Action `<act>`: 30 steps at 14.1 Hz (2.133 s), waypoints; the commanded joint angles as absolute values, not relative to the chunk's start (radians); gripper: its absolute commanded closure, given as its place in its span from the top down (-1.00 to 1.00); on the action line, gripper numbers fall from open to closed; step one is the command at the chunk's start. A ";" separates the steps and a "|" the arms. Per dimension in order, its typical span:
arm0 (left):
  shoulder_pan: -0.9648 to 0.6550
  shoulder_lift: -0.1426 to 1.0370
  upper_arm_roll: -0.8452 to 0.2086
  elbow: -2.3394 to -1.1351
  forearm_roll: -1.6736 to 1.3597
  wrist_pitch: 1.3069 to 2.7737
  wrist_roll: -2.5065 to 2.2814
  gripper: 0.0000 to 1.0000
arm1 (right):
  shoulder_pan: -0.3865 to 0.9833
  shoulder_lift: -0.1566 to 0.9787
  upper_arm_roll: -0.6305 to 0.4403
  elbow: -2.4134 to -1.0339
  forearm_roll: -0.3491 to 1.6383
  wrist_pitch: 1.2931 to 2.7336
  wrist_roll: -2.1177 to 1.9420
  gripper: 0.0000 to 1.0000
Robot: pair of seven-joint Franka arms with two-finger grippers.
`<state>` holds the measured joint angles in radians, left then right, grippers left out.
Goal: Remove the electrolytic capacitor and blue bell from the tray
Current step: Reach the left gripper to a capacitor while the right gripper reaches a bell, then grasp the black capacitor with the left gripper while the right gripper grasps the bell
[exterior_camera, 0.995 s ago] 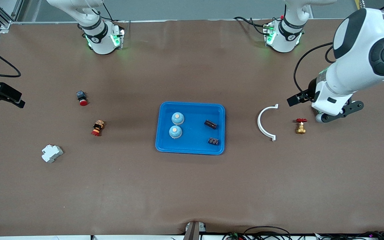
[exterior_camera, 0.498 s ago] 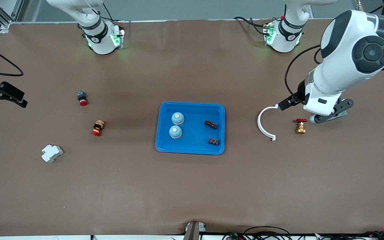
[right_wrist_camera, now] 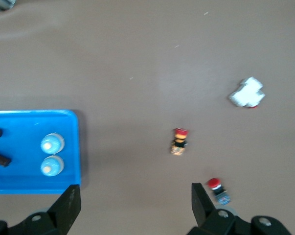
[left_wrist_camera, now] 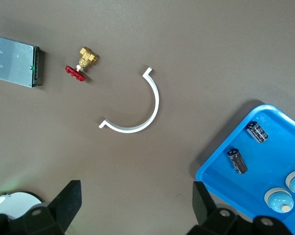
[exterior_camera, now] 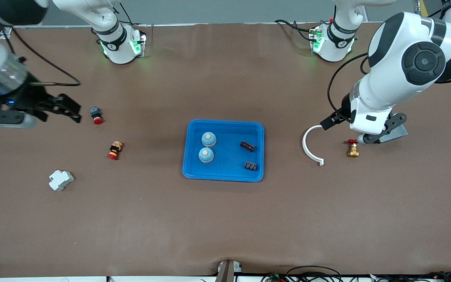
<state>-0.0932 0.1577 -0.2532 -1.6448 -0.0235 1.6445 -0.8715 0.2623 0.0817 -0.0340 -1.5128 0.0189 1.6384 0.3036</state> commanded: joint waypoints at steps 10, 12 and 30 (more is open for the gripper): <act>-0.140 0.216 -0.261 -1.824 -0.061 1.957 -1.069 1.00 | 0.564 0.360 -0.043 -1.505 0.021 1.902 0.698 1.00; -0.138 0.212 -0.264 -1.880 -0.075 2.032 -1.083 1.00 | 0.580 0.419 -0.043 -1.505 0.067 1.971 0.698 1.00; -0.317 0.457 -0.275 -1.956 -0.129 2.482 -1.511 0.56 | 0.629 0.709 -0.044 -1.499 0.080 2.241 0.540 1.00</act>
